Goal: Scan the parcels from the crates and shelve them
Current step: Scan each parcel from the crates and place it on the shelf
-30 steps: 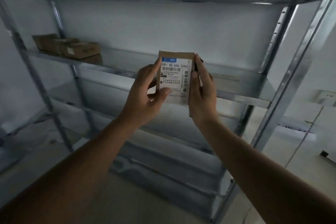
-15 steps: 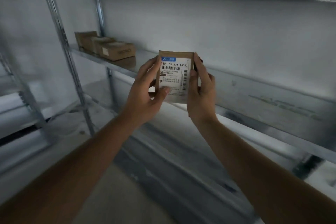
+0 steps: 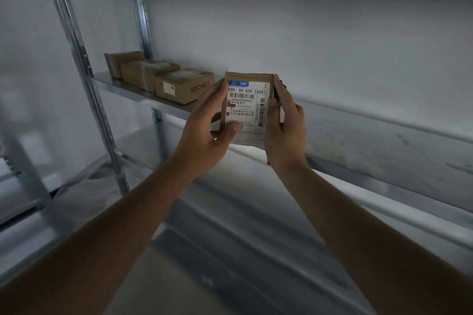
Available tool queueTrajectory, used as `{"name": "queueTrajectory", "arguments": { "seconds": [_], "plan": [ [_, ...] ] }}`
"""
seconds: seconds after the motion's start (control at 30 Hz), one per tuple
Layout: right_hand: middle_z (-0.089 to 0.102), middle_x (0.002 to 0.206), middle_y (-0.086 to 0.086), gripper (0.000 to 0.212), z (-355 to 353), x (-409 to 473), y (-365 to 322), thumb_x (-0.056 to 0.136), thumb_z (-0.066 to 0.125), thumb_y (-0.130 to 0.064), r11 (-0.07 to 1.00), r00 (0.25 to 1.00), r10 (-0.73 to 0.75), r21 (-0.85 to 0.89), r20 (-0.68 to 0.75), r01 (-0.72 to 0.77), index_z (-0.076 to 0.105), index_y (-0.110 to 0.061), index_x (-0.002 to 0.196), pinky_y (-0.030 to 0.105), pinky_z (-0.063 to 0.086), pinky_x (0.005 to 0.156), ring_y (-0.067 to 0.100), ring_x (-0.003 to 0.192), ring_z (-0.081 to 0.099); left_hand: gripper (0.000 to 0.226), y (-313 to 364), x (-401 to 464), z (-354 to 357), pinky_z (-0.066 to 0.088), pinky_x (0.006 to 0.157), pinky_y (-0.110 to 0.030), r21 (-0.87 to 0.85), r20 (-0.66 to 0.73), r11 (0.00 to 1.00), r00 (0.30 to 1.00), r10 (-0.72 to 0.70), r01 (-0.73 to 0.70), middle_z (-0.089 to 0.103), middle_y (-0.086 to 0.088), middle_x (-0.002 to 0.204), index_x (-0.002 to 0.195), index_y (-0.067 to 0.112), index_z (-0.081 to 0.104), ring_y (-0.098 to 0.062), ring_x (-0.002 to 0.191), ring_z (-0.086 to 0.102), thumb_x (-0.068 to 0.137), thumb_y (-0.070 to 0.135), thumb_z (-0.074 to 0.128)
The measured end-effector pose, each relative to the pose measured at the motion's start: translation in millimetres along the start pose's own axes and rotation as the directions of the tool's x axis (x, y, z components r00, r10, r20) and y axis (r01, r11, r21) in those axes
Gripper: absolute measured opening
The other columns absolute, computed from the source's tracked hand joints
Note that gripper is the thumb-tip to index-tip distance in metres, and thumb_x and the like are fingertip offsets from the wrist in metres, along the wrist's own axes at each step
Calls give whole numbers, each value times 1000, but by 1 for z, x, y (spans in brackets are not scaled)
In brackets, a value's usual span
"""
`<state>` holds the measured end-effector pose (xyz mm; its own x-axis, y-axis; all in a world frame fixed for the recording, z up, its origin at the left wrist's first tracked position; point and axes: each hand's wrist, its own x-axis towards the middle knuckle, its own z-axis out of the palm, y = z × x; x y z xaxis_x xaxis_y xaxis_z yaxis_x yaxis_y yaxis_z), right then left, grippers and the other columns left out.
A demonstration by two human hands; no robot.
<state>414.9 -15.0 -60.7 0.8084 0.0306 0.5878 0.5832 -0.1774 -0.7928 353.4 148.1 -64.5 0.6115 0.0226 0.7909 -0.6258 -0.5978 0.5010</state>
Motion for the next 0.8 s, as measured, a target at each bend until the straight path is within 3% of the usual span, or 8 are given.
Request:
{"name": "queueTrajectory", "arguments": {
  "seconds": [0.13, 0.3, 0.53, 0.67, 0.73, 0.8],
  "plan": [
    [64, 128, -9, 48, 61, 24, 0, 113, 31, -45, 996, 1000, -28, -83, -15, 26, 41, -44, 160, 40, 59, 96, 22, 128, 56, 74, -52, 25, -43, 57, 105, -32, -6, 71, 1000, 997, 26, -26, 40, -6, 159, 163, 5, 29, -16, 146, 46, 100, 4, 67],
    [64, 128, -6, 50, 121, 56, -1, 111, 34, -43, 992, 996, 58, -104, -63, -65, 44, -43, 159, 43, 60, 97, 19, 125, 56, 72, -114, 56, -74, 54, 107, -28, -57, 138, 997, 990, -40, 49, 34, -6, 163, 164, 12, 31, -18, 149, 42, 101, 7, 66],
    [61, 130, -4, 42, 184, 117, 32, 114, 38, -33, 983, 982, 172, -45, -82, -176, 48, -46, 153, 43, 62, 96, 18, 125, 58, 62, -192, 105, -82, 44, 113, -18, -66, 250, 980, 954, -167, 189, 21, 3, 172, 163, 11, 34, -9, 156, 27, 106, 9, 59],
    [66, 124, -3, 40, 216, 150, 56, 108, 40, -36, 957, 953, 290, 12, -86, -290, 55, -57, 138, 49, 63, 92, 23, 122, 62, 59, -228, 133, -78, 46, 95, -5, -103, 345, 943, 900, -265, 317, 14, 7, 174, 163, 15, 33, 33, 122, 35, 108, 5, 52],
    [70, 118, -9, 39, 226, 162, 68, 105, 40, -36, 945, 942, 327, 26, -79, -326, 57, -60, 130, 50, 63, 91, 26, 124, 62, 58, -243, 147, -76, 47, 88, -3, -94, 387, 929, 873, -297, 357, 13, 6, 175, 163, 15, 34, 38, 108, 40, 109, 4, 50],
    [72, 114, -11, 36, 231, 173, 71, 106, 40, -33, 935, 932, 355, 22, -76, -354, 59, -56, 126, 48, 64, 87, 26, 120, 64, 56, -253, 161, -76, 48, 82, -3, -47, 417, 920, 844, -336, 389, 13, 6, 175, 163, 17, 33, 30, 102, 47, 110, 6, 48]
  ]
}}
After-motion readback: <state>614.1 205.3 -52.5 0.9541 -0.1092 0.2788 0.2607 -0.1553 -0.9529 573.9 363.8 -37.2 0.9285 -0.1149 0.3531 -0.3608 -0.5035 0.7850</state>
